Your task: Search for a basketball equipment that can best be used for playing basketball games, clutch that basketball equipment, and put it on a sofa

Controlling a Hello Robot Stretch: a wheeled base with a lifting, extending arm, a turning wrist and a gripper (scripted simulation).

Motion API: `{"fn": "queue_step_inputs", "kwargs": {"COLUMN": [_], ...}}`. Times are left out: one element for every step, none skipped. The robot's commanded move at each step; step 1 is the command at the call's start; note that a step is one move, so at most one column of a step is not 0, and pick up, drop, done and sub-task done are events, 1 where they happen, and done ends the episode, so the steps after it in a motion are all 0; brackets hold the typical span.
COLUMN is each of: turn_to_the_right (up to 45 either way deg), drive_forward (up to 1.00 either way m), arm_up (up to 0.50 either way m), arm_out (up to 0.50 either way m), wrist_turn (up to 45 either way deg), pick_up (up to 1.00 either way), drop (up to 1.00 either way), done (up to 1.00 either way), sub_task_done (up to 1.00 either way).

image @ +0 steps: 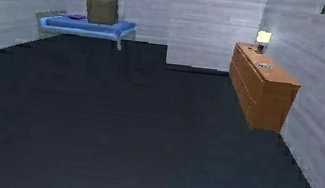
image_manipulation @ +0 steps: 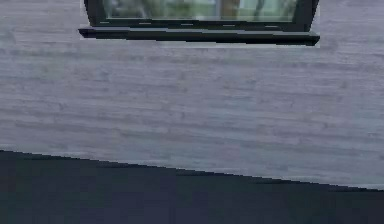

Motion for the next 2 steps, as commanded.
{"fn": "queue_step_inputs", "kwargs": {"turn_to_the_right": [-45.0,-3.0], "drive_forward": [0.0,0.0], "arm_up": [0.0,0.0], "arm_out": [0.0,0.0], "wrist_turn": [0.0,0.0], "pick_up": [0.0,0.0], "drop": [0.0,0.0], "done": [0.0,0.0], "sub_task_done": [0.0,0.0]}}
